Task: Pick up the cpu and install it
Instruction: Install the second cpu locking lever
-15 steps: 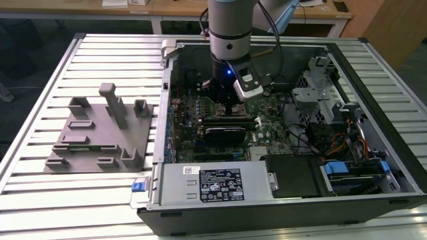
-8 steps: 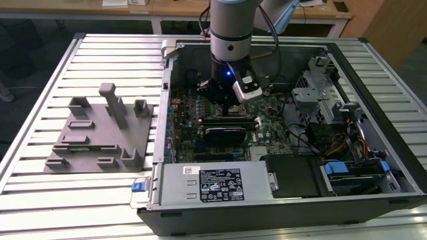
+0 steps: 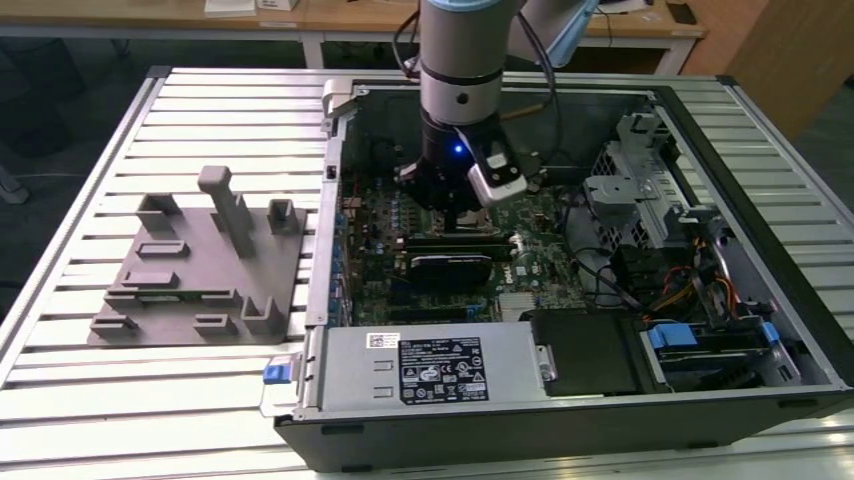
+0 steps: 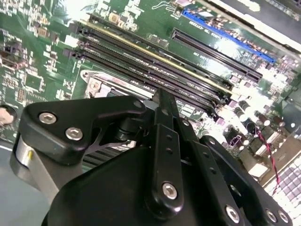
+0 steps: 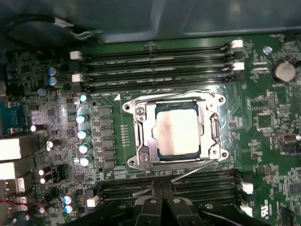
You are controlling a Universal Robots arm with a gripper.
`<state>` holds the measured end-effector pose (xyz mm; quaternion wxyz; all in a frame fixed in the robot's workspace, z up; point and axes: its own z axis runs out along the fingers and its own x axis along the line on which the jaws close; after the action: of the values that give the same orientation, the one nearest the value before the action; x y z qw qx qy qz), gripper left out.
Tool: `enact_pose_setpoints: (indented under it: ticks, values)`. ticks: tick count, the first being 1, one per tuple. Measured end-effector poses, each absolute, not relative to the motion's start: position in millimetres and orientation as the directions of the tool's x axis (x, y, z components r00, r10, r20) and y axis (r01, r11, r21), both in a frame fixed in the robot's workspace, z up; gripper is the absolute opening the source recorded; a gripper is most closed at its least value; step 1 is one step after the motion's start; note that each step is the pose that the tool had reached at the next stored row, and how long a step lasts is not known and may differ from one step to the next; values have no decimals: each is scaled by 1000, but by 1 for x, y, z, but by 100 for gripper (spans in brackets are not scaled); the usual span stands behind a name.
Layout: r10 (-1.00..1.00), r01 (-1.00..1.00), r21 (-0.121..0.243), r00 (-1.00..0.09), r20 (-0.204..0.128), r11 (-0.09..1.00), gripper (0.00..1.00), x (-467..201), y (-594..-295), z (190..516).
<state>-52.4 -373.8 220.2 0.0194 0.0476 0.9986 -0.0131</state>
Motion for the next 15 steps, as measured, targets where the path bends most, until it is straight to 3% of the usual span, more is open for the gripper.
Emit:
enact_pose_setpoints:
  ticks: [7, 15]
  values:
    - [49, 49, 2, -998, -38, 999, 11, -58, -376, 213]
    - [47, 45, 71, -998, -35, 996, 11, -65, -383, 209]
